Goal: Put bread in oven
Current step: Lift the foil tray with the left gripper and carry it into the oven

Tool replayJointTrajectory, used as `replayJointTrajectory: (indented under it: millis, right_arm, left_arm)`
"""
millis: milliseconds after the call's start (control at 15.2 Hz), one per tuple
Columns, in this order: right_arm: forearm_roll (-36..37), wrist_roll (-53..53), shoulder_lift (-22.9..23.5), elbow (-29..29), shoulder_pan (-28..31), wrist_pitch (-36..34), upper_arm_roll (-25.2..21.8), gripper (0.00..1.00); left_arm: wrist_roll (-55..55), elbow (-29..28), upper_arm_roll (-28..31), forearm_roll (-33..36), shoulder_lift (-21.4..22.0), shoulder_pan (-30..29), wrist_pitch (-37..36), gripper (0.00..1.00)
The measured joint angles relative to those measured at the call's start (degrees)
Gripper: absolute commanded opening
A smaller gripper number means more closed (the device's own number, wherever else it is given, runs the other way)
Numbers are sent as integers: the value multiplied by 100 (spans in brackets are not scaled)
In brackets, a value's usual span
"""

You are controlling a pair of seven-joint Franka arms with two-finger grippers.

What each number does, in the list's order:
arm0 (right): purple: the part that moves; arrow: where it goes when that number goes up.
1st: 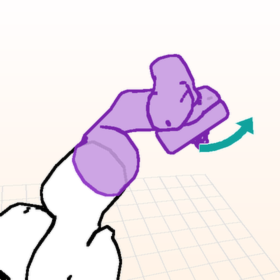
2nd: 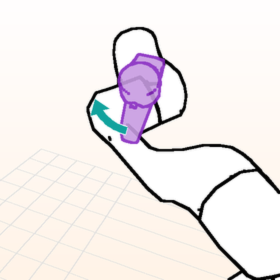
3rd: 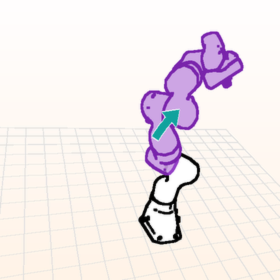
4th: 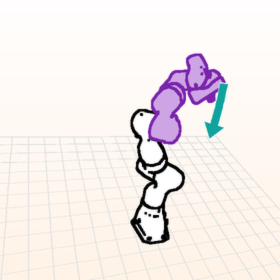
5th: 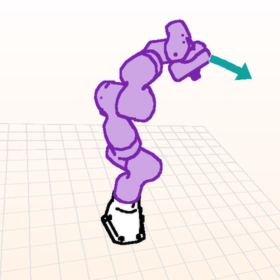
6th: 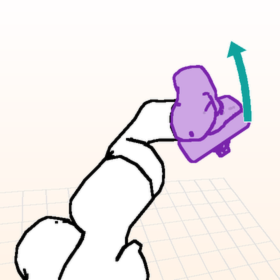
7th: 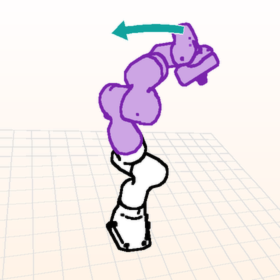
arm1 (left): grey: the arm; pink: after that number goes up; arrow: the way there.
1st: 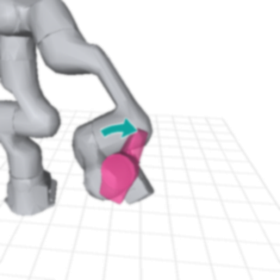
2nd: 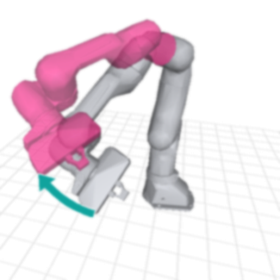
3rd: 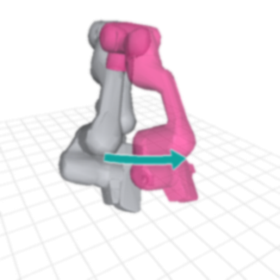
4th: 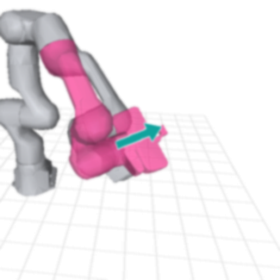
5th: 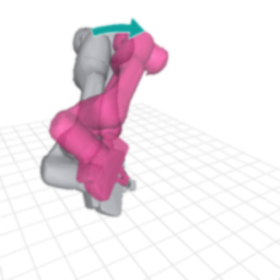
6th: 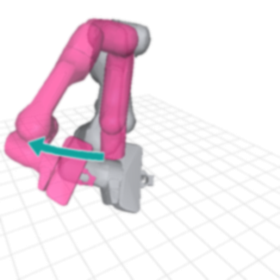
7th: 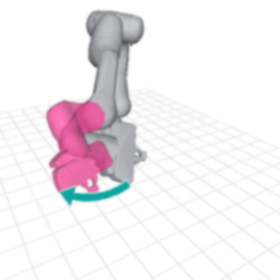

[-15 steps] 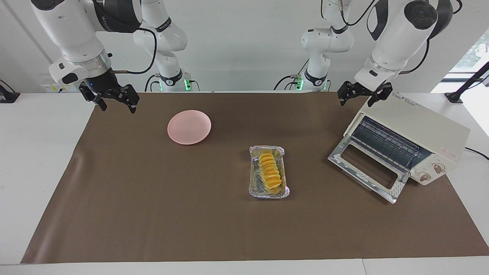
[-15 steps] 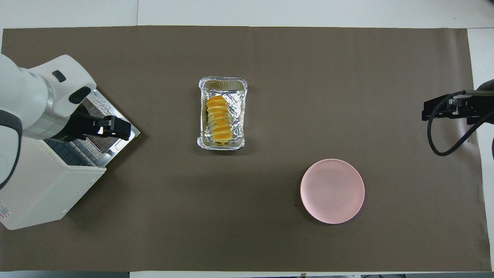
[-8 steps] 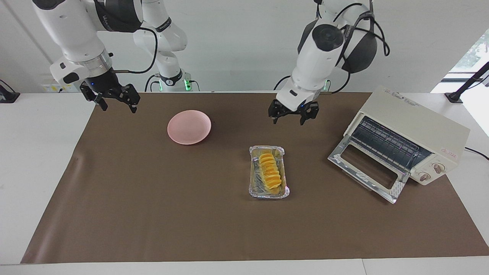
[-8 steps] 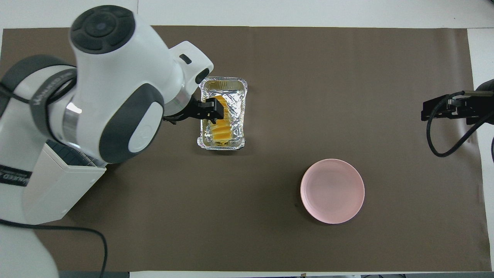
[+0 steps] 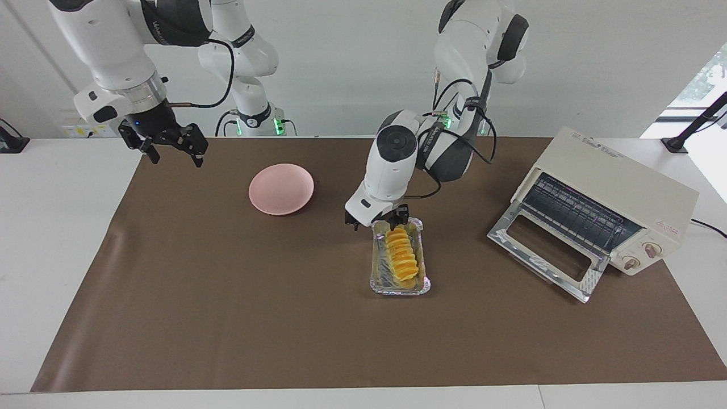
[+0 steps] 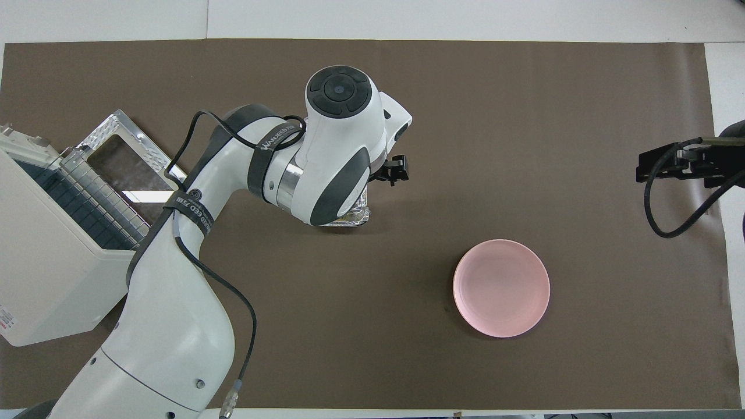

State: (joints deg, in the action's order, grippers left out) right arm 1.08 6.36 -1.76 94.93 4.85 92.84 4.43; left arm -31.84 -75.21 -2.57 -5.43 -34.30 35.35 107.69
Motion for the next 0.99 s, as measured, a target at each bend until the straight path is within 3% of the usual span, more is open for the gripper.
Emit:
replayJointTrajectory:
  millis: [460,854,919,985]
  right_arm:
    - [0,0,0,0,0,0,0,100]
    - [0,0,0,0,0,0,0,100]
    - [0,0,0,0,0,0,0,100]
    - [0,0,0,0,0,0,0,100]
  left_arm:
    - [-67,-15,56,0,-199,15,161,57]
    - [-227,-46,55,0,-371,23,289,56]
    - [-233,-64,54,0,-401,30,301,54]
    - [-241,-93,53,1,-414,36,322,44]
